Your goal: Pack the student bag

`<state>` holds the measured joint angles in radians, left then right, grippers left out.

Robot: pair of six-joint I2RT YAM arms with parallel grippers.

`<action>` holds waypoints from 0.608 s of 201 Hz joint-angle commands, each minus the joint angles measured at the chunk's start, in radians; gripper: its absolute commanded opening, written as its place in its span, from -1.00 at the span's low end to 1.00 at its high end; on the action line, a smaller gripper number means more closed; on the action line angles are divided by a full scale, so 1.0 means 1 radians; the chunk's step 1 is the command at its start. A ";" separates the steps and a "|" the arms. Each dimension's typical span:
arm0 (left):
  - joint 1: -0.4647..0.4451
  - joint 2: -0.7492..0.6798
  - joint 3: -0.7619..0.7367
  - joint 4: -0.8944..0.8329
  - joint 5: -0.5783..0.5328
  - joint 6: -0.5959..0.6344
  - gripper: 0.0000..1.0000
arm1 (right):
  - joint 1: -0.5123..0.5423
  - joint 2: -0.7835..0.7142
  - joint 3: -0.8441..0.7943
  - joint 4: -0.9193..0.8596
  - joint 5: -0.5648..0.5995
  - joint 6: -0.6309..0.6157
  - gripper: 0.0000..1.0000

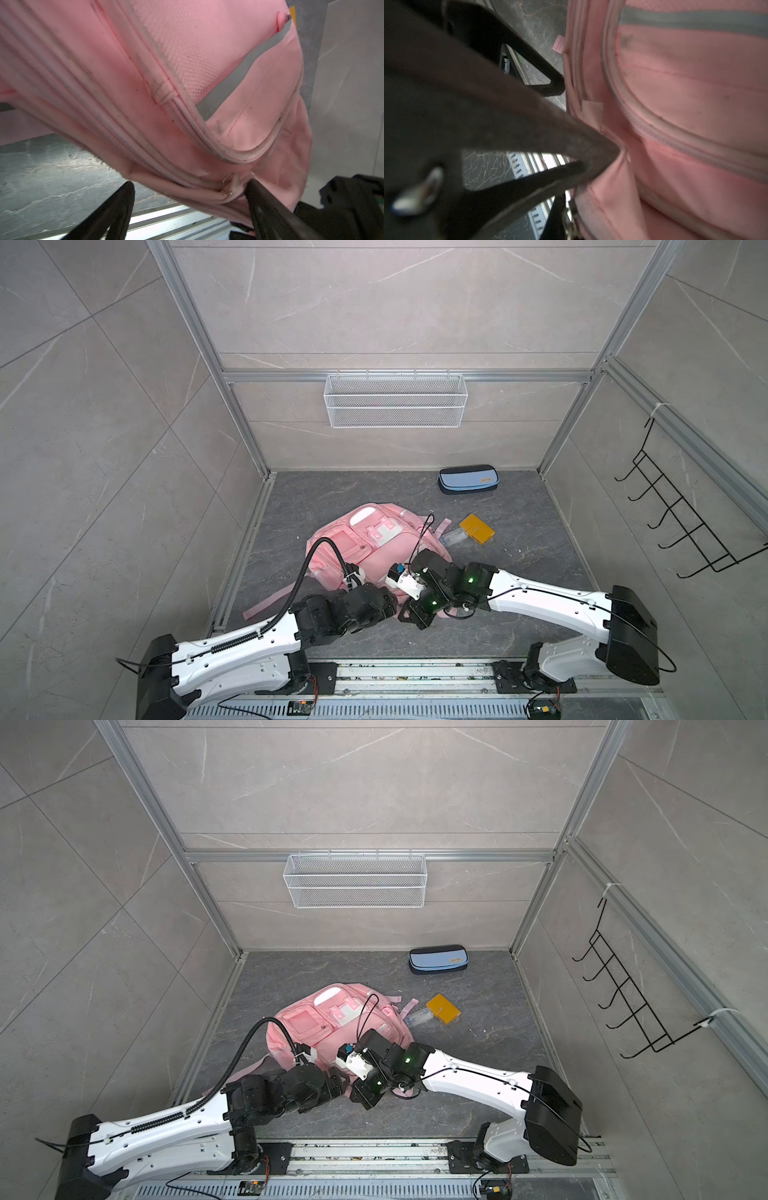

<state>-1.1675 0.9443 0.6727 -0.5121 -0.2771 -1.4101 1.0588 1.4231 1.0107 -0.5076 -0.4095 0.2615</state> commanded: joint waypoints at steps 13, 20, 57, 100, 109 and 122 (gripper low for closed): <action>-0.002 0.065 -0.003 0.227 -0.126 -0.082 0.10 | 0.027 -0.044 -0.012 0.168 -0.166 0.001 -1.00; -0.006 0.069 -0.007 0.230 -0.135 -0.092 0.05 | 0.027 -0.047 -0.013 0.176 -0.173 0.005 -1.00; -0.012 0.036 -0.081 0.307 -0.190 -0.152 0.33 | 0.027 -0.056 -0.018 0.210 -0.209 0.022 -1.00; -0.012 -0.066 -0.125 0.206 -0.264 -0.202 -1.00 | 0.022 -0.072 -0.029 0.200 -0.148 0.060 -1.00; -0.011 -0.104 -0.132 0.169 -0.281 -0.207 -1.00 | 0.014 -0.076 -0.031 0.175 -0.114 0.071 -1.00; -0.011 -0.169 -0.137 0.086 -0.309 -0.211 -1.00 | -0.007 -0.090 -0.033 0.102 -0.021 0.085 -1.00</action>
<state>-1.1854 0.8665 0.5495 -0.3111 -0.4393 -1.5917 1.0592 1.4120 0.9661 -0.3912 -0.4583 0.3225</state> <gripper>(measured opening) 0.069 0.080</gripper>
